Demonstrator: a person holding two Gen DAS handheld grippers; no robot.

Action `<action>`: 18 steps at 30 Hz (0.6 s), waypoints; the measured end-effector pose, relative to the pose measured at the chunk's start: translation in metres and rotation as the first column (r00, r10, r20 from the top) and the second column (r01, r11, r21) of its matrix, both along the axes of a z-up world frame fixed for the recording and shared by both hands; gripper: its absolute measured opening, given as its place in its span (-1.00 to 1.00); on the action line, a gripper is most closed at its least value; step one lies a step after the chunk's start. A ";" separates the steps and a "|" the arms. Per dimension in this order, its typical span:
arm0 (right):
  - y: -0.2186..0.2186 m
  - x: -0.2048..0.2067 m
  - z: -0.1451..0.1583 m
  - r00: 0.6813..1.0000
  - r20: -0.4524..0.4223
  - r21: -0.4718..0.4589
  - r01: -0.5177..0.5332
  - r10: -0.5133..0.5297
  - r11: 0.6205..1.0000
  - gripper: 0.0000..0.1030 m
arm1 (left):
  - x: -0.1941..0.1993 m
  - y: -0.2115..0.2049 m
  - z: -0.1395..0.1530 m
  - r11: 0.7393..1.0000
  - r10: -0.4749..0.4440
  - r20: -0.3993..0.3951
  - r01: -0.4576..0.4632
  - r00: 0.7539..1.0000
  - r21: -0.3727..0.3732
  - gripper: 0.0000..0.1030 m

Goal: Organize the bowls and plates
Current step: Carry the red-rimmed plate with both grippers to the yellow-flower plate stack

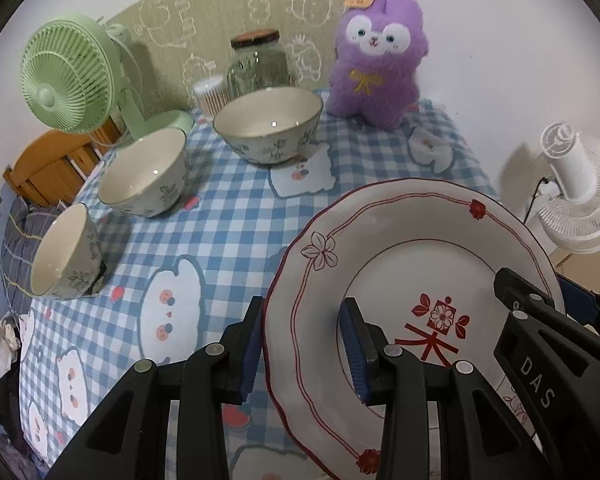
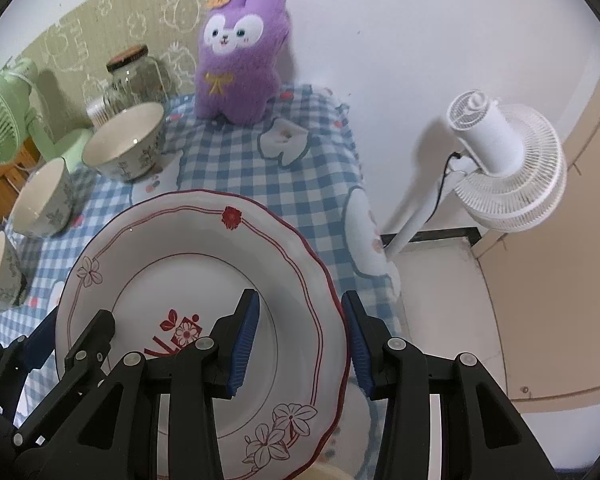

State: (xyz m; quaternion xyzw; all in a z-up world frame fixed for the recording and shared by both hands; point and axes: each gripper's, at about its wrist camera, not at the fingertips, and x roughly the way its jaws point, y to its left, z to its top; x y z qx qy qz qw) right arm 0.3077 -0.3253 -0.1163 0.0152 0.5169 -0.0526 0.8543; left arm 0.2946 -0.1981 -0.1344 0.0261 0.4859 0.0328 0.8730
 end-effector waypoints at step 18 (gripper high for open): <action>0.008 -0.102 0.018 0.997 0.025 -0.011 0.076 -0.076 0.997 -0.09 | -0.087 0.012 0.018 0.998 -0.068 0.030 0.068 0.997 -0.009 -0.29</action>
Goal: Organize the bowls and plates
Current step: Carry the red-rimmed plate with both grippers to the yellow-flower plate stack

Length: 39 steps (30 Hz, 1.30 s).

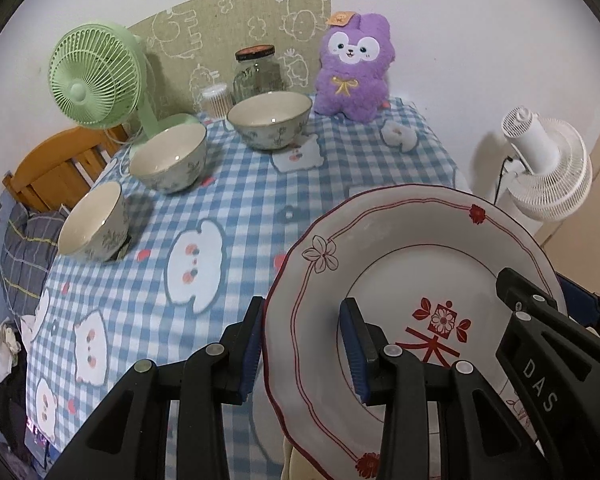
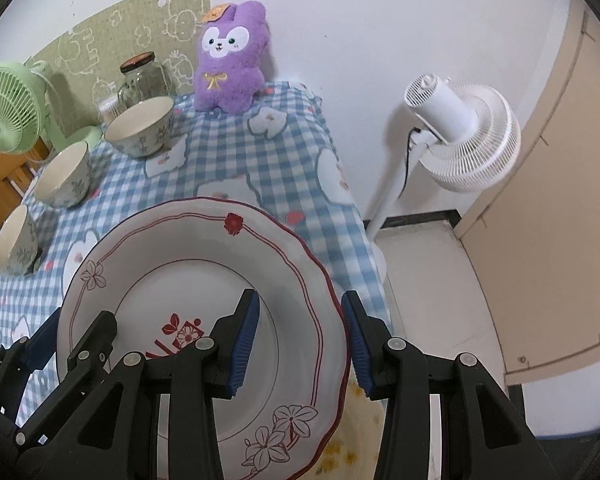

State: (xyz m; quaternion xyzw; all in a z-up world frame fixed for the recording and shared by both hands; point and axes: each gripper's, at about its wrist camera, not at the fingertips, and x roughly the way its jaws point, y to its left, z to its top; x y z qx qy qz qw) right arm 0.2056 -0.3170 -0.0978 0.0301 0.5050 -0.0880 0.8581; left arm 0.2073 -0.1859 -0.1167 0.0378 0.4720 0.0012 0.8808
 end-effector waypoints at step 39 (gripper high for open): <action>-0.008 -0.078 -0.048 0.986 -0.071 -0.047 0.149 -0.152 0.988 -0.09 | -0.069 -0.013 -0.044 0.980 -0.194 -0.041 0.195 0.980 0.037 -0.30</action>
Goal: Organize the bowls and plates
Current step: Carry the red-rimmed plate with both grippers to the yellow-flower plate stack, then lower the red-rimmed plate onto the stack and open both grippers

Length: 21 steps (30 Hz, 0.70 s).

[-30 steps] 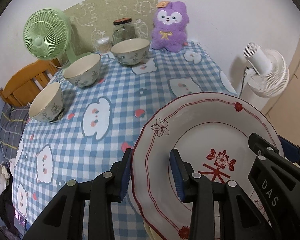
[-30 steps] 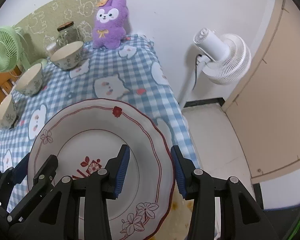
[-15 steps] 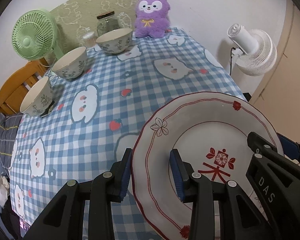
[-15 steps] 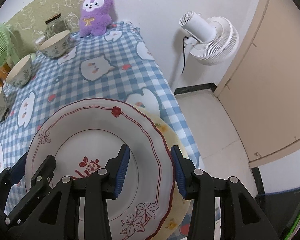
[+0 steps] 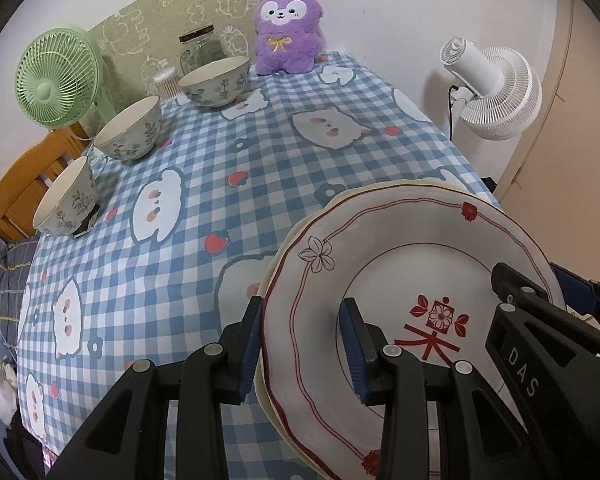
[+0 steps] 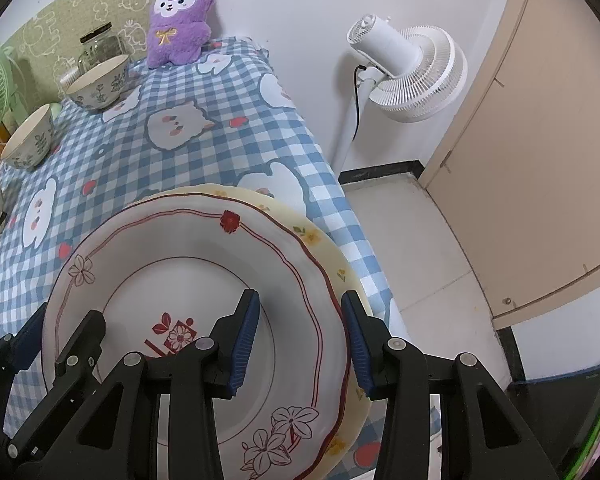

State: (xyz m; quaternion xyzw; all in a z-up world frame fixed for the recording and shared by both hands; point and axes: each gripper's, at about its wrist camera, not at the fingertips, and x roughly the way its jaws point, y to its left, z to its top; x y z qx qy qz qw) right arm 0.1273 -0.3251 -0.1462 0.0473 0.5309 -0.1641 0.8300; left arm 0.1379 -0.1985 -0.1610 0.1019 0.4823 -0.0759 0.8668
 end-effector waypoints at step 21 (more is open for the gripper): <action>0.000 0.006 -0.001 1.000 0.000 -0.015 0.009 -0.009 1.000 -0.07 | 0.002 -0.008 -0.005 0.996 0.065 0.033 -0.067 0.997 0.057 -0.24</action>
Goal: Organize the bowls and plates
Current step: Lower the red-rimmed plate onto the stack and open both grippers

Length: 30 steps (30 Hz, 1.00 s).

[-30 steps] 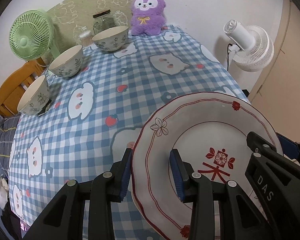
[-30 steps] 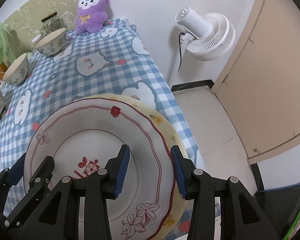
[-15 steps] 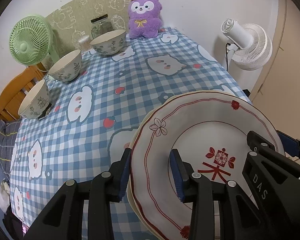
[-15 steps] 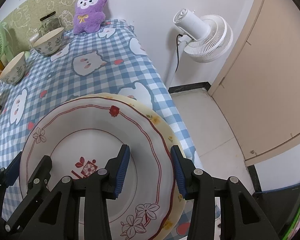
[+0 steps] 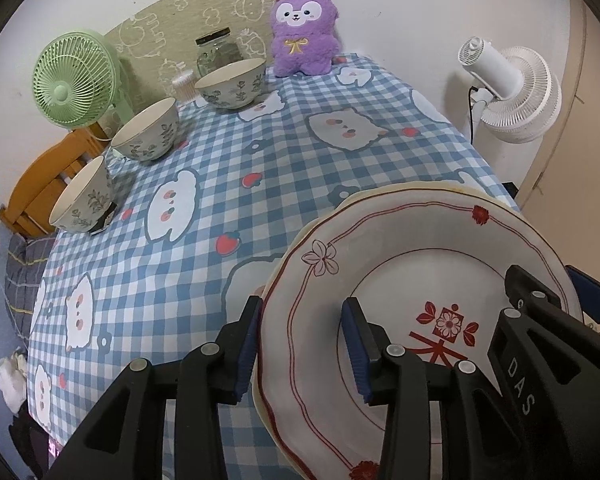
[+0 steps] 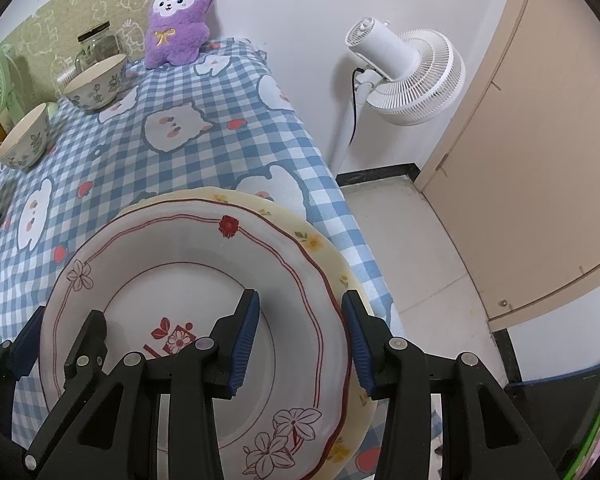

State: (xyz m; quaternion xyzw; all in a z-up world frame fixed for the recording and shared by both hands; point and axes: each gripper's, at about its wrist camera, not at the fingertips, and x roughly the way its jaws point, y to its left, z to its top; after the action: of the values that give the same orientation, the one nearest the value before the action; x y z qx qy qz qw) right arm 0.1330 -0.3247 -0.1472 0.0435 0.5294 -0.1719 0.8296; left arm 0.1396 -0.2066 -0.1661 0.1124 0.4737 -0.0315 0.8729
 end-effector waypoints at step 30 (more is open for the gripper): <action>0.043 -0.003 0.078 0.990 0.091 0.060 -0.113 0.107 0.992 0.60 | -0.003 0.034 0.060 0.990 -0.013 -0.008 0.011 1.000 -0.142 0.40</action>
State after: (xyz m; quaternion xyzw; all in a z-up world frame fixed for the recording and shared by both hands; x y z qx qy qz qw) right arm 0.1297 -0.2821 -0.0692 0.0488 0.4996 -0.1064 0.8583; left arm 0.1361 -0.1724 -0.1063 0.0529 0.4735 -0.0709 0.8763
